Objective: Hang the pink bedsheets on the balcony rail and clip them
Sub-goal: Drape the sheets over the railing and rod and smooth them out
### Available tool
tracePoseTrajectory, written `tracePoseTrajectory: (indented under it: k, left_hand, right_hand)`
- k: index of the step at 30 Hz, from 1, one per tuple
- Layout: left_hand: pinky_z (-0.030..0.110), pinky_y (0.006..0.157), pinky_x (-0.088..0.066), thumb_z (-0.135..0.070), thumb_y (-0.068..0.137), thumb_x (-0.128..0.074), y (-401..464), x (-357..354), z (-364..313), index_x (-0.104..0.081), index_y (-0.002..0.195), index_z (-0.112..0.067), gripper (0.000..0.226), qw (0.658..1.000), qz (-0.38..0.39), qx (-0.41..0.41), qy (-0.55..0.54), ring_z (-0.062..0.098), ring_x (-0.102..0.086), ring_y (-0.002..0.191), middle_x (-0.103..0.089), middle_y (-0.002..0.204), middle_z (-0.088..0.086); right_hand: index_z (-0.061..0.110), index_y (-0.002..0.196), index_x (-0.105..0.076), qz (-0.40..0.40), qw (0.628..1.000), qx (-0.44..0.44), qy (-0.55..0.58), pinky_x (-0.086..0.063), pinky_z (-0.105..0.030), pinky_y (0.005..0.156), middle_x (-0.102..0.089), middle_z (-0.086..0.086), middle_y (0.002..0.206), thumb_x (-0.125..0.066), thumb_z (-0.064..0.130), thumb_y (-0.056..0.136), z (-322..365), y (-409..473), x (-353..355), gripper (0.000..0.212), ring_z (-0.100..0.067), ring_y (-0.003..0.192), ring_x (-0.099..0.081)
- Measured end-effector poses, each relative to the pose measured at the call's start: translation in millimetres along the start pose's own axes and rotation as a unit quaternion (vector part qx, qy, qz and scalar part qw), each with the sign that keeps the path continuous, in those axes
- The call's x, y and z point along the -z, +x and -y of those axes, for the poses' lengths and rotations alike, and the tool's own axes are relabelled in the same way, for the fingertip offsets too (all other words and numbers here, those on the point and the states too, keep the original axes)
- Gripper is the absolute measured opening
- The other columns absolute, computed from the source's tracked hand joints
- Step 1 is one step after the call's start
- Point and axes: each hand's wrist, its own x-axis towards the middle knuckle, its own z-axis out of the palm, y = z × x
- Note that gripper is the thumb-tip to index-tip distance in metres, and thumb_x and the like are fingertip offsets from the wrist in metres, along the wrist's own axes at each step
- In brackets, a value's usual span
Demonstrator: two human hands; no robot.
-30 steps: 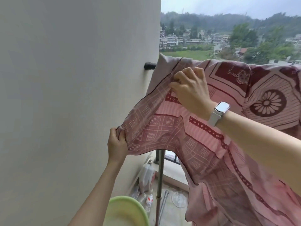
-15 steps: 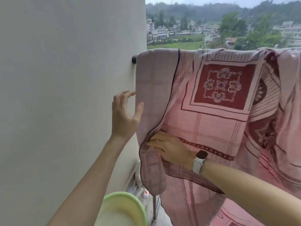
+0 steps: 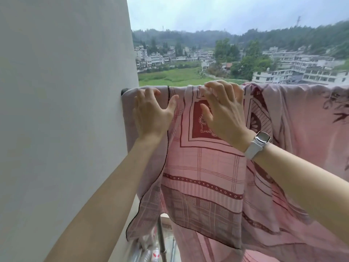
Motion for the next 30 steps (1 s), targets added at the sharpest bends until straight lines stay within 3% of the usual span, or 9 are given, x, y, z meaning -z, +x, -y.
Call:
tracePoseTrajectory:
  k: [2, 5, 9, 11, 14, 18, 22, 26, 30]
  left_hand:
    - [0.043, 0.086, -0.045, -0.033, 0.081, -0.064, 7, -6, -1, -0.053, 0.099, -0.007, 0.034, 0.999, -0.001, 0.006, 0.045, 0.029, -0.049, 0.103, -0.05, 0.107, 0.013]
    - [0.038, 0.085, -0.046, -0.013, 0.085, -0.057, 11, -6, 3, -0.058, 0.097, -0.005, 0.015, 0.998, -0.012, -0.016, 0.054, 0.03, -0.053, 0.1, -0.054, 0.105, 0.015]
    - [0.02, 0.079, -0.046, -0.008, 0.087, -0.057, -3, 11, 15, -0.062, 0.093, -0.006, 0.008, 0.995, -0.022, -0.015, -0.094, 0.019, -0.058, 0.084, -0.063, 0.091, 0.007]
    - [0.005, 0.07, -0.041, -0.007, 0.087, -0.057, -18, 18, 24, -0.062, 0.093, -0.007, 0.008, 0.993, -0.001, -0.007, -0.117, 0.012, -0.056, 0.075, -0.062, 0.085, 0.0]
    - [-0.002, 0.067, -0.038, -0.002, 0.084, -0.059, -53, 23, 42, -0.064, 0.091, -0.004, 0.008, 0.992, 0.057, -0.033, -0.104, 0.004, -0.054, 0.068, -0.061, 0.081, -0.004]
    - [-0.004, 0.065, -0.036, 0.002, 0.082, -0.06, -111, 20, 76, -0.066, 0.088, -0.001, 0.009, 0.989, 0.129, -0.019, -0.067, 0.011, -0.055, 0.067, -0.061, 0.08, -0.005]
    - [0.0, 0.061, -0.037, 0.004, 0.083, -0.058, -154, 10, 106, -0.064, 0.083, -0.002, 0.009, 0.979, 0.199, 0.013, -0.038, 0.014, -0.055, 0.063, -0.067, 0.078, 0.004]
    - [0.009, 0.052, -0.037, 0.0, 0.083, -0.058, -182, 6, 125, -0.061, 0.079, -0.002, 0.005, 0.97, 0.242, 0.028, -0.022, 0.018, -0.054, 0.057, -0.066, 0.072, 0.006]
    - [0.008, 0.054, -0.037, 0.008, 0.082, -0.052, -212, 6, 142, -0.064, 0.082, -0.003, 0.016, 0.952, 0.3, 0.055, -0.003, 0.019, -0.052, 0.059, -0.061, 0.069, 0.001]
  right_hand:
    - [0.011, 0.114, -0.057, 0.041, 0.999, -0.028, -0.014, -0.025, -0.038, 0.088, -0.058, -0.008, 0.111, -0.062, 0.02, 0.081, -9, 9, 0, 0.035, -0.023, 0.105, -0.043]
    - [0.009, 0.094, -0.066, 0.024, 0.999, -0.04, 0.025, -0.033, -0.038, 0.079, -0.063, -0.006, 0.097, -0.062, 0.012, 0.081, -15, 22, 4, 0.014, -0.026, 0.091, -0.053]
    - [0.01, 0.079, -0.063, -0.004, 0.997, 0.016, 0.073, -0.035, -0.032, 0.075, -0.065, -0.002, 0.081, -0.058, 0.003, 0.08, -13, 3, 10, 0.008, -0.02, 0.081, -0.049]
    - [0.008, 0.083, -0.062, 0.034, 0.993, 0.043, 0.106, -0.042, -0.033, 0.07, -0.064, -0.004, 0.08, -0.054, -0.003, 0.078, -7, -29, 10, 0.014, -0.022, 0.076, -0.053]
    - [0.008, 0.083, -0.064, 0.072, 0.991, 0.027, 0.109, -0.05, -0.032, 0.063, -0.065, -0.005, 0.079, -0.049, -0.005, 0.075, 4, -84, 9, 0.021, -0.024, 0.07, -0.061]
    - [0.011, 0.082, -0.065, 0.117, 0.988, -0.017, 0.098, -0.054, -0.029, 0.063, -0.066, -0.004, 0.079, -0.065, -0.018, 0.056, 9, -154, 2, 0.039, -0.021, 0.068, -0.063]
    - [0.016, 0.085, -0.057, 0.182, 0.979, -0.028, 0.086, -0.054, -0.03, 0.057, -0.063, -0.003, 0.075, -0.049, -0.009, 0.064, 3, -198, 5, 0.034, -0.021, 0.063, -0.059]
    - [0.014, 0.084, -0.061, 0.228, 0.971, -0.04, 0.064, -0.044, -0.028, 0.07, -0.064, -0.004, 0.077, -0.061, -0.014, 0.056, 3, -228, 10, 0.04, -0.023, 0.065, -0.061]
    - [0.011, 0.078, -0.066, 0.266, 0.96, -0.049, 0.066, -0.04, -0.022, 0.069, -0.066, -0.003, 0.077, -0.063, -0.009, 0.056, 17, -261, 21, 0.031, -0.022, 0.065, -0.063]
